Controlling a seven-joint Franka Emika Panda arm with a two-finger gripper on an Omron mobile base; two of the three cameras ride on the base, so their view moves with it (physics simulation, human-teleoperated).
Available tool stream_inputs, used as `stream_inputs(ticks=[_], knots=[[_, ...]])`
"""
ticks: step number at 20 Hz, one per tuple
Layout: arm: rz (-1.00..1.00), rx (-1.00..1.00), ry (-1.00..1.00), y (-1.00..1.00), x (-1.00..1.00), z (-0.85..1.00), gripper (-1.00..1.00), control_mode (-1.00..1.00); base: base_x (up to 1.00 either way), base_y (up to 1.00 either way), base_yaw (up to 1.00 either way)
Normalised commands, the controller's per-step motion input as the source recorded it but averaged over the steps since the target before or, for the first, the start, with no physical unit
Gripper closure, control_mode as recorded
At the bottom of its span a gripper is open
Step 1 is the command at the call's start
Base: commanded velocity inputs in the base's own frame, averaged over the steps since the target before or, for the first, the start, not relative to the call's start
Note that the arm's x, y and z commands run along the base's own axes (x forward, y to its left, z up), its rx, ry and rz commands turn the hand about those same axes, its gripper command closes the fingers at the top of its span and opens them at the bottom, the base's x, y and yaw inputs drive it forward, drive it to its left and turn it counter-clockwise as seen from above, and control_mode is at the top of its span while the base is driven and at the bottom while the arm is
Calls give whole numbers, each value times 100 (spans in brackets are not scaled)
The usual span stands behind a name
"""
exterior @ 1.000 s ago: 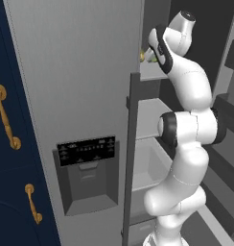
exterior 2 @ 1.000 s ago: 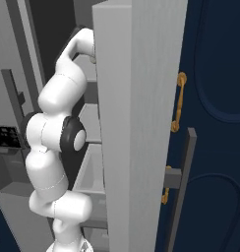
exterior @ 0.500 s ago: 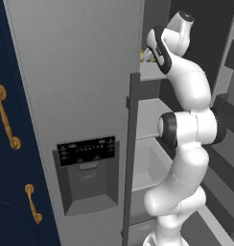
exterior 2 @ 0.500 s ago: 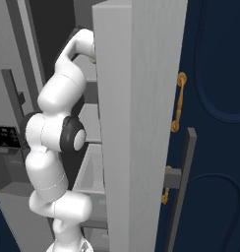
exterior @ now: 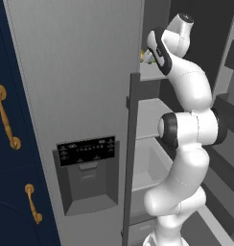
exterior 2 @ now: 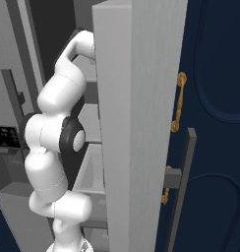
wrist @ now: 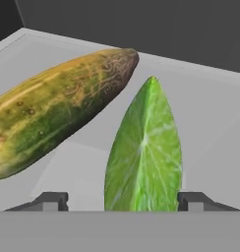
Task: Grab a lemon wedge from the fridge and one ice cube from the ice bowl, and put them in the glass of lemonade.
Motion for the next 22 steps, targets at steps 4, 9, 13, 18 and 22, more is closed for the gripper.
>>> stream_inputs(ticks=[4,9,13,18,22], knots=[[0,0,0,0,0,0,100,-100,0,0,0],[0,0,0,0,-7,0,100,-100,0,0,0],[2,0,-1,0,-65,0,100,-100,0,0,0],[1,0,-9,0,-100,0,100,-100,0,0,0],[0,0,-3,25,-97,8,100,-100,0,0,0]])
